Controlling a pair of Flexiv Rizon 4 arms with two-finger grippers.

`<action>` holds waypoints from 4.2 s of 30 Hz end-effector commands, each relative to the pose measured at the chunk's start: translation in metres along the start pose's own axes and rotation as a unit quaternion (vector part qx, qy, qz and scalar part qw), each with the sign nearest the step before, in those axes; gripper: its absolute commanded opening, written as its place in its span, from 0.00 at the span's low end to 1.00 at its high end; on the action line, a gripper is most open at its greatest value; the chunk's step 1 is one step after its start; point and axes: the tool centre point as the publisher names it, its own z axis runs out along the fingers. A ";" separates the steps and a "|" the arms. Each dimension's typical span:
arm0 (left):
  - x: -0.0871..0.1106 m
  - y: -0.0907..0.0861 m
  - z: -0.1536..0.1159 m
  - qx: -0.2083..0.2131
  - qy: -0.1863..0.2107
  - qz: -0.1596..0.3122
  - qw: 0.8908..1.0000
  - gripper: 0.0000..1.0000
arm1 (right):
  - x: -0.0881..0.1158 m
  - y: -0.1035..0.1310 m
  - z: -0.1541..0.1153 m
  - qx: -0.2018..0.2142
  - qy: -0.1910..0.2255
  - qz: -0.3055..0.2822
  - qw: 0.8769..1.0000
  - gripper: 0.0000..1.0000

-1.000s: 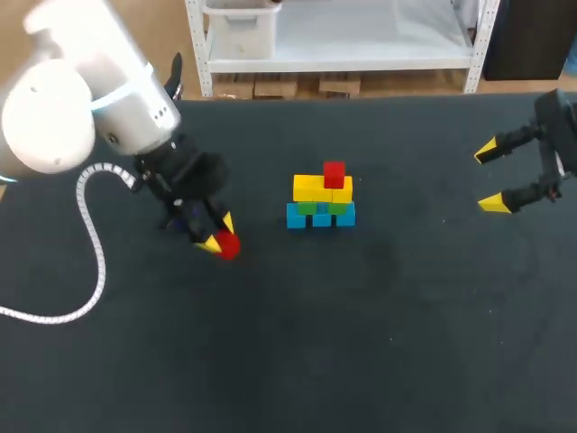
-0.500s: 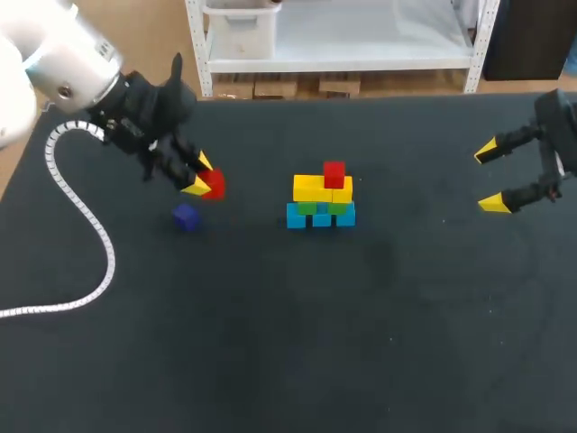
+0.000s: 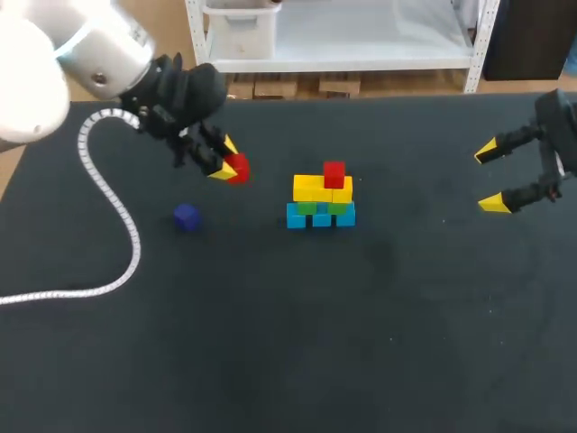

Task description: Place the blue cubes, place green cubes on the blue cubes, place the yellow cubes on the green cubes, then place the red cubes on the yellow cubes, and place purple cube on the red cubes.

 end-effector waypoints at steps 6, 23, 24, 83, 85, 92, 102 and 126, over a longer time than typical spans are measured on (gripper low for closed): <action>-0.032 0.025 0.027 0.032 0.022 0.026 0.999 0.00 | 0.000 -0.001 0.001 0.000 -0.001 0.000 1.000 1.00; -0.060 0.035 0.053 0.041 0.036 0.032 0.998 0.00 | 0.000 -0.001 0.001 0.000 -0.001 0.000 1.000 1.00; -0.061 0.035 0.054 0.041 0.037 0.032 0.998 0.00 | 0.000 -0.001 0.001 0.000 -0.001 0.000 1.000 1.00; -0.077 0.024 0.087 0.045 0.034 0.006 0.998 0.00 | 0.000 -0.001 0.001 0.000 -0.001 0.000 1.000 1.00; -0.077 0.024 0.087 0.046 0.035 0.006 0.998 0.00 | 0.000 -0.001 0.001 0.000 -0.001 0.000 1.000 1.00; -0.077 0.023 0.088 0.045 0.036 0.005 0.998 0.00 | 0.000 -0.001 0.001 0.000 -0.001 0.000 1.000 1.00; -0.077 0.023 0.089 0.046 0.037 0.002 0.998 0.27 | 0.000 -0.001 0.001 0.000 -0.001 0.000 1.000 1.00; -0.078 0.026 0.091 0.044 0.039 -0.001 0.998 0.44 | 0.000 -0.001 0.001 0.000 -0.001 0.000 1.000 1.00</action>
